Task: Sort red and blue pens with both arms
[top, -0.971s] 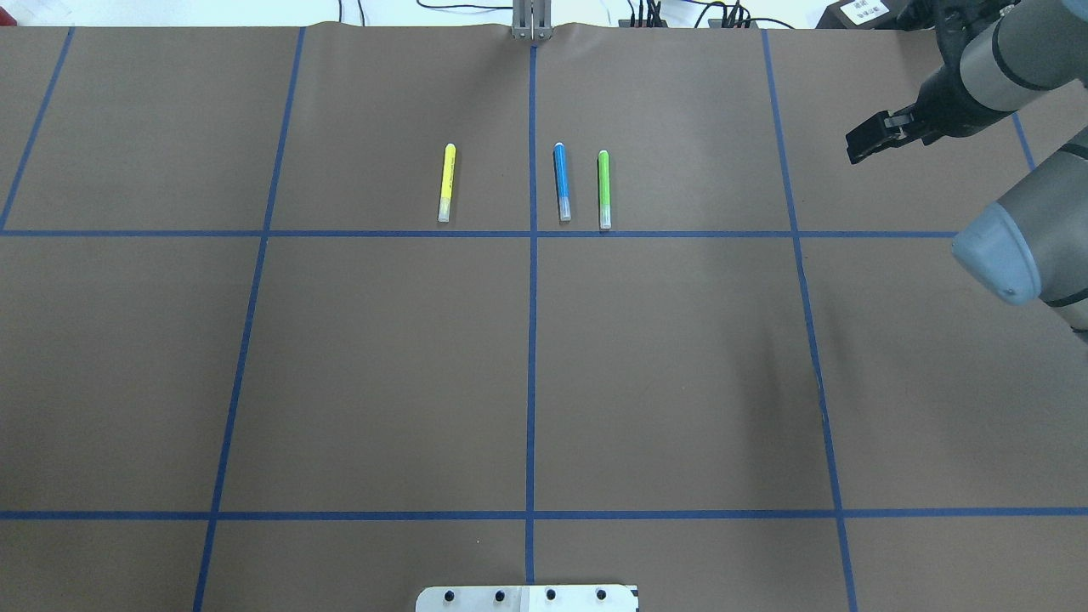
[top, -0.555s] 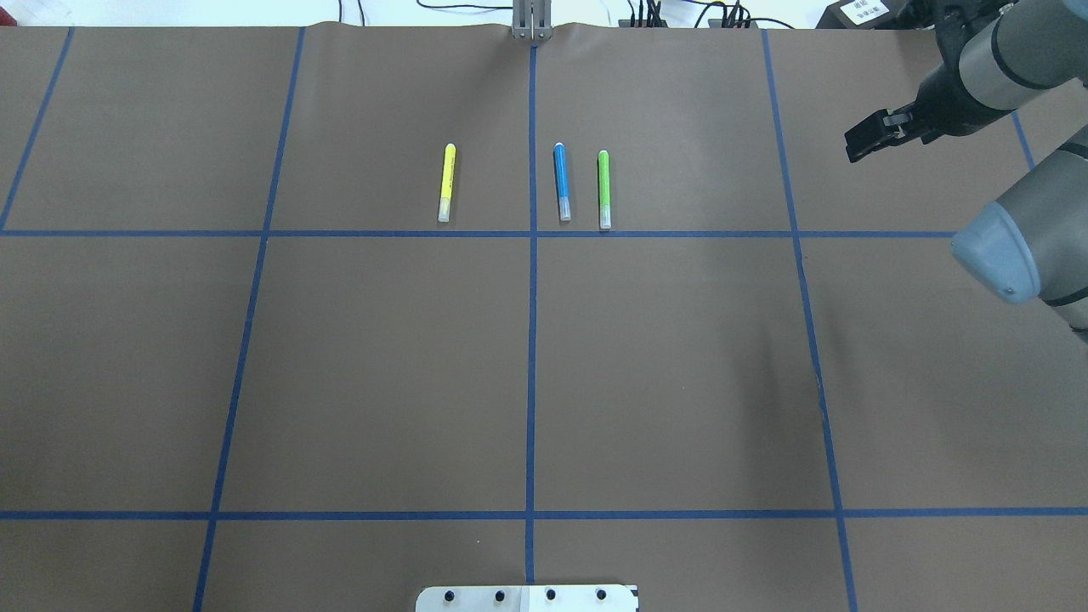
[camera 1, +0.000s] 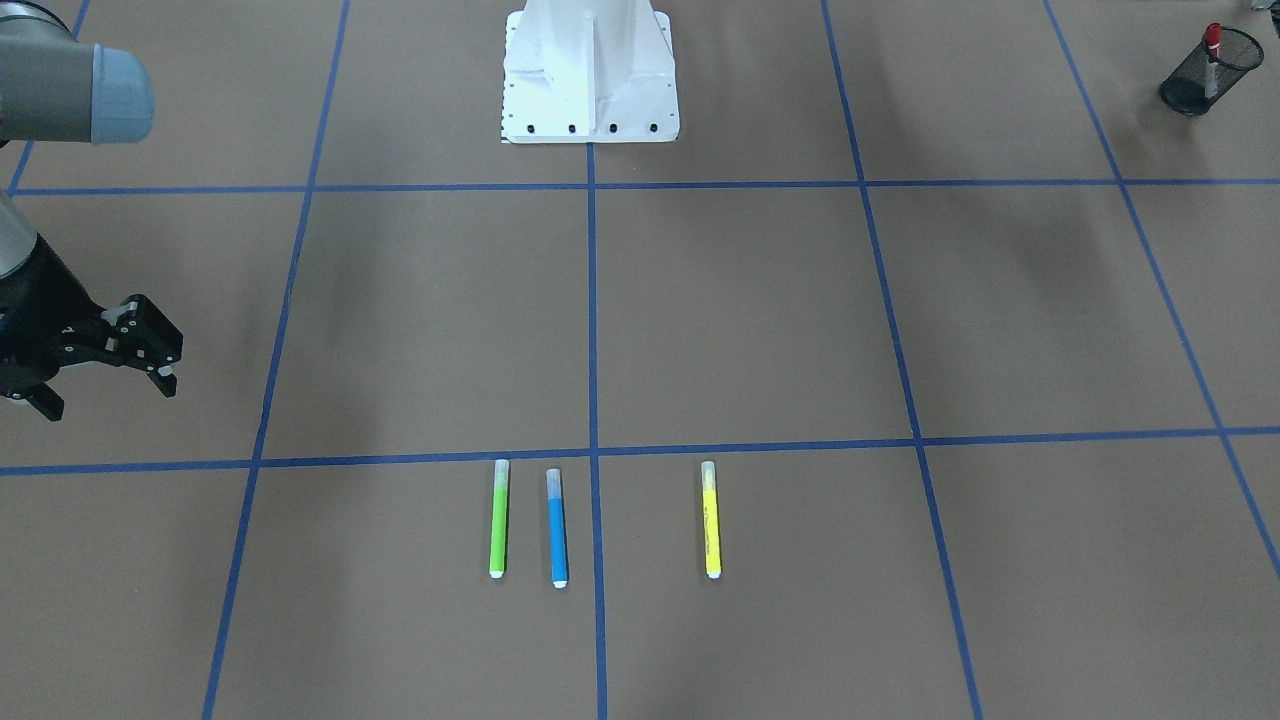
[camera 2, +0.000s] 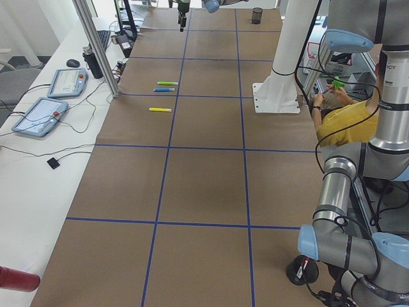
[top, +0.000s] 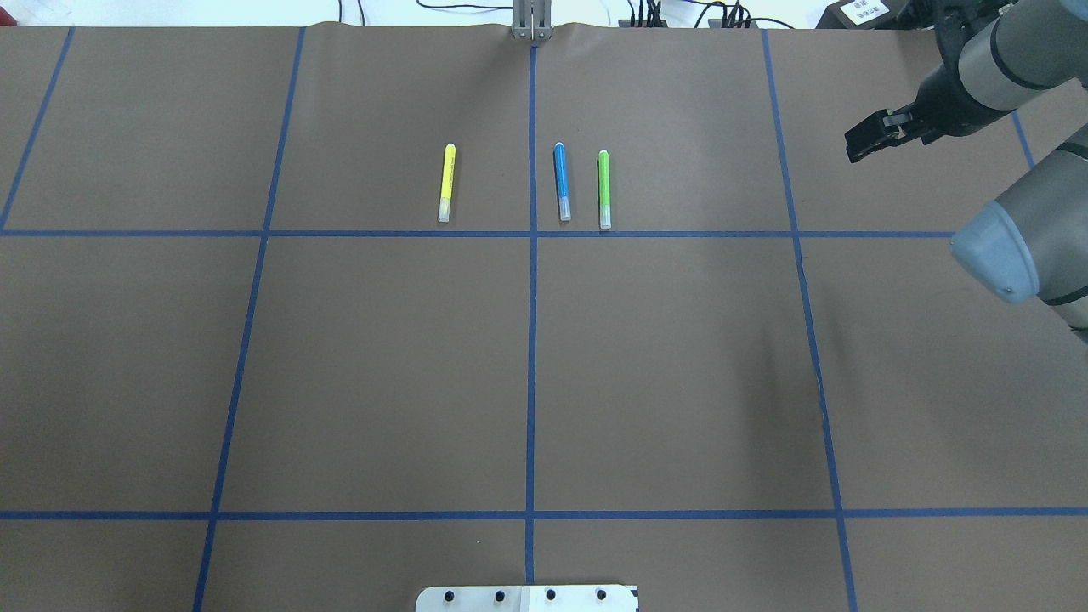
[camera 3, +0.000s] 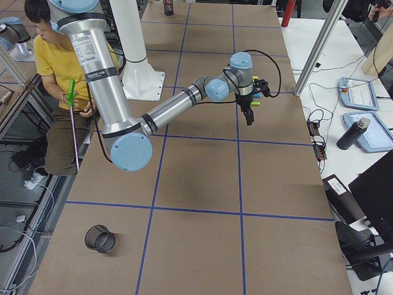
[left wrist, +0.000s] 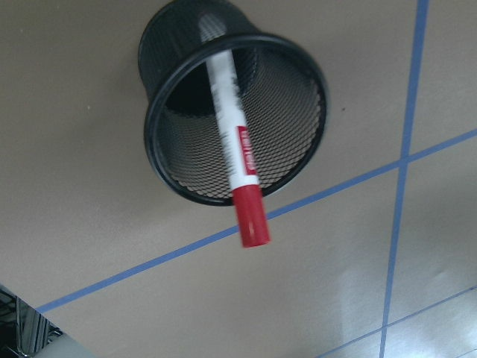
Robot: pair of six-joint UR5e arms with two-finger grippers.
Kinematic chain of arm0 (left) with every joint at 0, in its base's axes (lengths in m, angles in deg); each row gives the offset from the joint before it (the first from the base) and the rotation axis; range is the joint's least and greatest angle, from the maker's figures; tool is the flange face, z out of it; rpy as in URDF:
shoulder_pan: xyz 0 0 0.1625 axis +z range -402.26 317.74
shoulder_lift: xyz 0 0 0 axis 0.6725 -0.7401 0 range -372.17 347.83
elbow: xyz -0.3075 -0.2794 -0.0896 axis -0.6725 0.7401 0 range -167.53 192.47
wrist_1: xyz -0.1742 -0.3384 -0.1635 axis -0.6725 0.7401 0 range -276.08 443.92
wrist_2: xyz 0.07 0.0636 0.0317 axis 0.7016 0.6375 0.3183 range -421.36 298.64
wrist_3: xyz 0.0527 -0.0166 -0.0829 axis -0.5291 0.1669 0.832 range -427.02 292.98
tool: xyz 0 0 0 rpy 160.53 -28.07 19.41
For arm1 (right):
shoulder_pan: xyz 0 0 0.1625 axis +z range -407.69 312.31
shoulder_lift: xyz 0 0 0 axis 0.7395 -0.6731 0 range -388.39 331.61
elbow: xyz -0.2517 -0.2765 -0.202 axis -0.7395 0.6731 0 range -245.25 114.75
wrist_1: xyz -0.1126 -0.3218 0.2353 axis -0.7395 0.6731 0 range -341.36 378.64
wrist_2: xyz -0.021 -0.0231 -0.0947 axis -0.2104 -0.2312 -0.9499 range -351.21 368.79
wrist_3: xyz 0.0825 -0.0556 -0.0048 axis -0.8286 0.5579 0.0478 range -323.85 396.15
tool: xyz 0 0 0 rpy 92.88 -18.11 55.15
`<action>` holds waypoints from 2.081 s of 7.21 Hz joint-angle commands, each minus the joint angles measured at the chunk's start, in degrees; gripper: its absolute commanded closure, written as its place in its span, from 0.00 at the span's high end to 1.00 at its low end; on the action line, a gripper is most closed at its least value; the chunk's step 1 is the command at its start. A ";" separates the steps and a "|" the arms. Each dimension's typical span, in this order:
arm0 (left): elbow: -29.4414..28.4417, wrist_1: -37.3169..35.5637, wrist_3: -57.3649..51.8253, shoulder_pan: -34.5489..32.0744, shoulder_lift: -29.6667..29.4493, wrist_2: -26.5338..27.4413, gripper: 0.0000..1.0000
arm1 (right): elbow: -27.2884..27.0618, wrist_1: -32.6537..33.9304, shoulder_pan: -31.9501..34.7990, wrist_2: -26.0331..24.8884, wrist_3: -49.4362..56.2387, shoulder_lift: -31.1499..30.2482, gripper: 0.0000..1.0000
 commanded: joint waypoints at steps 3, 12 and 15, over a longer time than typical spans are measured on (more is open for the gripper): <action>17.24 5.97 -0.70 2.78 -0.57 0.16 1.00 | 0.42 0.09 0.00 0.00 -0.04 -0.09 1.00; 24.22 45.46 11.73 46.71 -6.09 -6.25 1.00 | 2.18 0.09 -0.61 0.35 -0.13 -0.53 1.00; 21.25 54.76 13.80 56.14 -7.59 -9.48 1.00 | 2.45 0.09 -0.88 0.53 -0.57 -0.27 1.00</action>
